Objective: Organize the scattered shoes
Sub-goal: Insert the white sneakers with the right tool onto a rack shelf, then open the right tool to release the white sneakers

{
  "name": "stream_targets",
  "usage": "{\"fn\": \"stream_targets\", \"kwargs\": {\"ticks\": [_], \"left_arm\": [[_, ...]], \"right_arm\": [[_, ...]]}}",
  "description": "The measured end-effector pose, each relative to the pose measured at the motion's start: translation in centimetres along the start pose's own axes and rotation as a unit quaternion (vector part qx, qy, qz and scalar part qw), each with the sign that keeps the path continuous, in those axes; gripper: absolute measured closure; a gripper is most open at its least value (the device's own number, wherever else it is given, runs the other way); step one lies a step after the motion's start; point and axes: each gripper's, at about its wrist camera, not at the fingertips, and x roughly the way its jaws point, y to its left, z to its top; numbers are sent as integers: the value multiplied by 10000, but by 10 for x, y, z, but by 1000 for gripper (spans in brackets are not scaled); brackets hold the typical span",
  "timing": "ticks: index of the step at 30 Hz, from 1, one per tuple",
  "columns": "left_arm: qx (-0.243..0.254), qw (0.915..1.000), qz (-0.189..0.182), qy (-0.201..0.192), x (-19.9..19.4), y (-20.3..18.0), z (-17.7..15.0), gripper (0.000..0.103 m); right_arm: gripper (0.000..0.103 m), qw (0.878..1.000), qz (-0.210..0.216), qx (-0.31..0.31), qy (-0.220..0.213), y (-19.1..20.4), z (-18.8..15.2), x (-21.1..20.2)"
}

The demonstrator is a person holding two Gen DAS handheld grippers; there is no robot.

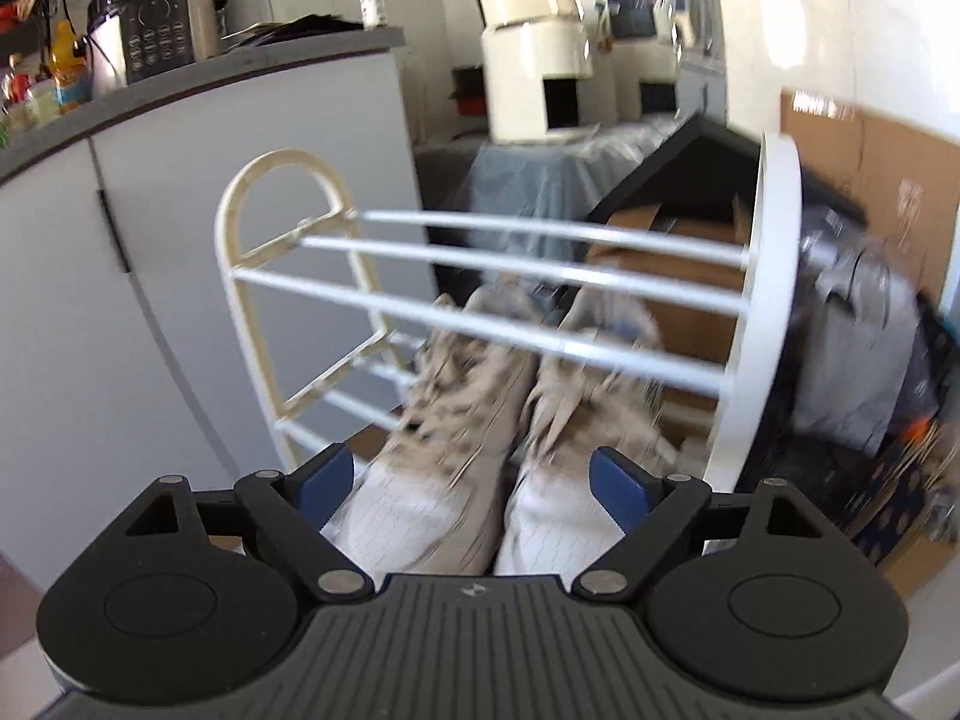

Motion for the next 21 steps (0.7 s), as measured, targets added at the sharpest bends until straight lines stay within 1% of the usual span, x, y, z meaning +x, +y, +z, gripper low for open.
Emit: {"fn": "stream_targets", "kwargs": {"ticks": [4,9,15,21], "left_arm": [[80,9996,177,-187,-9,0,-1,23],[0,9999,4,-114,-6,-4,-3,23],[222,9996,136,-119,-2,-14,-11,23],[182,9996,177,-126,-6,-12,-19,23]], "right_arm": [[13,9995,171,-250,-10,7,-5,-25],[11,9979,370,-510,166,10,-15,-49],[11,9934,427,-994,391,17,-35,-70],[11,9894,470,-1286,489,26,-54,-88]]}}
